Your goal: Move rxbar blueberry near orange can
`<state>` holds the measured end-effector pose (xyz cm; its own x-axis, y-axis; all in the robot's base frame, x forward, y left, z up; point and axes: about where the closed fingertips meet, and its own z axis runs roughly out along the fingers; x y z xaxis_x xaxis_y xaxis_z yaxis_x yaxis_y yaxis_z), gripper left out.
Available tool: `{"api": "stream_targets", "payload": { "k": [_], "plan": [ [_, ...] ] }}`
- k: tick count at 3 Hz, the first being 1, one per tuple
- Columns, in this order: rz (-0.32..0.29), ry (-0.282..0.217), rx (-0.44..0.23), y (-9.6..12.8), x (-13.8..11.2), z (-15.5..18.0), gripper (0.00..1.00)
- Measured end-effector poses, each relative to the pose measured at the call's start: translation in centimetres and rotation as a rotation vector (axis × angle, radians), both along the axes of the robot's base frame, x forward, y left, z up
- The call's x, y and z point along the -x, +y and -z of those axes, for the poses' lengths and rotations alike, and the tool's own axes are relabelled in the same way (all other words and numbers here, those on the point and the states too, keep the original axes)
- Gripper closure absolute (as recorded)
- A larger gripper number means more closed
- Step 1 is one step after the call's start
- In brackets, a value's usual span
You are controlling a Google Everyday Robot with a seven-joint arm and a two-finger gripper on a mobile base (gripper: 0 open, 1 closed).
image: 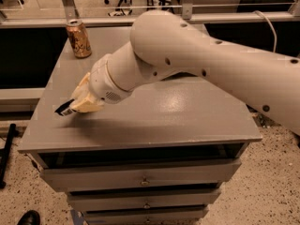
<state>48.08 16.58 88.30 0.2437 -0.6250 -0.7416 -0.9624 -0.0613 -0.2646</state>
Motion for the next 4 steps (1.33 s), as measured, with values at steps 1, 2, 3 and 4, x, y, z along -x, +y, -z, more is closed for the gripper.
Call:
{"api": "stream_targets", "payload": {
  "k": [1,2,3,4],
  "plan": [
    [-0.002,-0.057,-0.004,-0.3,-1.7,-2.1,1.0],
    [-0.001,-0.063,-0.007,-0.3,-1.8,-2.5,1.0],
    [-0.008,-0.048,-0.003,-0.3,-1.0,-2.4,1.0],
    [0.001,-0.071,-0.013,-1.0,0.6,-2.8,1.0]
  ]
}}
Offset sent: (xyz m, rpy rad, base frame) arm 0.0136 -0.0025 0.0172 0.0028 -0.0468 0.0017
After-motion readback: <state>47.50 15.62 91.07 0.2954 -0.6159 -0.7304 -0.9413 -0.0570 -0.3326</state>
